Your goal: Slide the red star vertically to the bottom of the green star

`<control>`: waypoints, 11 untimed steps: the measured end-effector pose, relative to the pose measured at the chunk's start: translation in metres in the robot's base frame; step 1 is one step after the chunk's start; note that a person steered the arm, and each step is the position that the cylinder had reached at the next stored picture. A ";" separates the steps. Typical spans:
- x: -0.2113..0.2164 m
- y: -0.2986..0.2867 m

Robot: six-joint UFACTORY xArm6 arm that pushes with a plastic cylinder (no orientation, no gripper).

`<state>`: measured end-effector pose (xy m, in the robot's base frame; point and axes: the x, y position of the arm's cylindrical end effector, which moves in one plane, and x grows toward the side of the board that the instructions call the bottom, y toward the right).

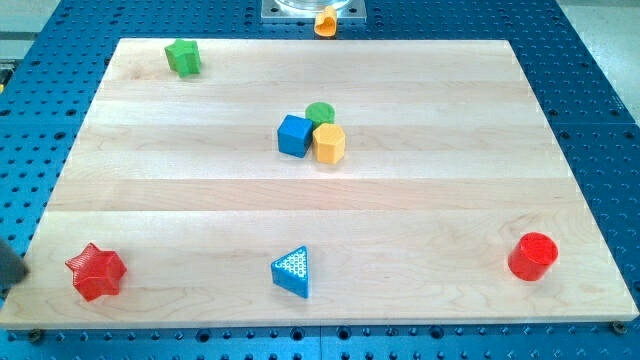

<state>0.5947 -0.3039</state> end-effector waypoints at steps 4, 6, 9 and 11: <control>-0.025 0.100; -0.004 0.058; -0.035 0.179; -0.051 0.148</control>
